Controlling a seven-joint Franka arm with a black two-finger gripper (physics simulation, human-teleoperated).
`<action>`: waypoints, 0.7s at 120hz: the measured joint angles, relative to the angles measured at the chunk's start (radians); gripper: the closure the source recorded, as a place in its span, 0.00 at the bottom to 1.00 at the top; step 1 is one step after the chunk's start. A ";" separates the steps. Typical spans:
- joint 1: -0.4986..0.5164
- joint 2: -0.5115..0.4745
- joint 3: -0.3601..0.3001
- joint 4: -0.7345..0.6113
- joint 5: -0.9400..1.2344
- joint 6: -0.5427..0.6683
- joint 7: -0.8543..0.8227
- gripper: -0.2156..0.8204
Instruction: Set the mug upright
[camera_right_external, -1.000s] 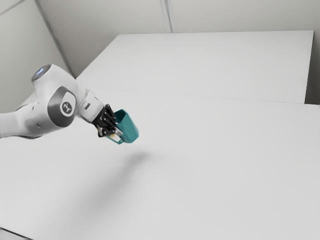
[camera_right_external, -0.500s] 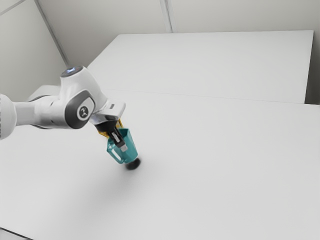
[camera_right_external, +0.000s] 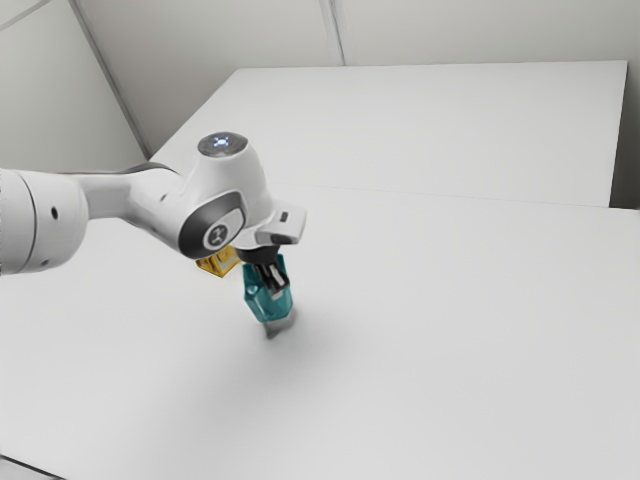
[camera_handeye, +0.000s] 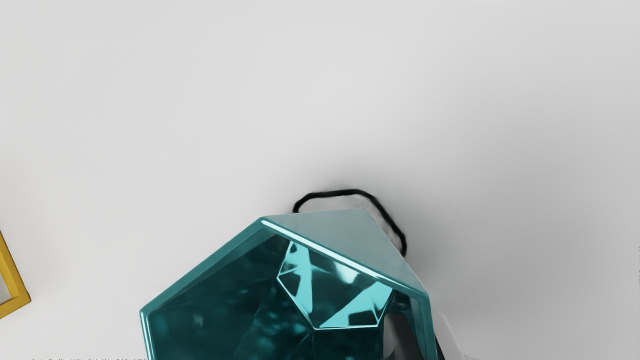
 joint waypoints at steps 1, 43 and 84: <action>-0.002 0.002 0.001 0.001 0.004 -0.001 -0.006 0.96; -0.057 0.057 0.002 0.033 0.081 -0.010 -0.213 0.96; -0.056 0.087 0.007 0.041 0.085 -0.009 -0.336 0.87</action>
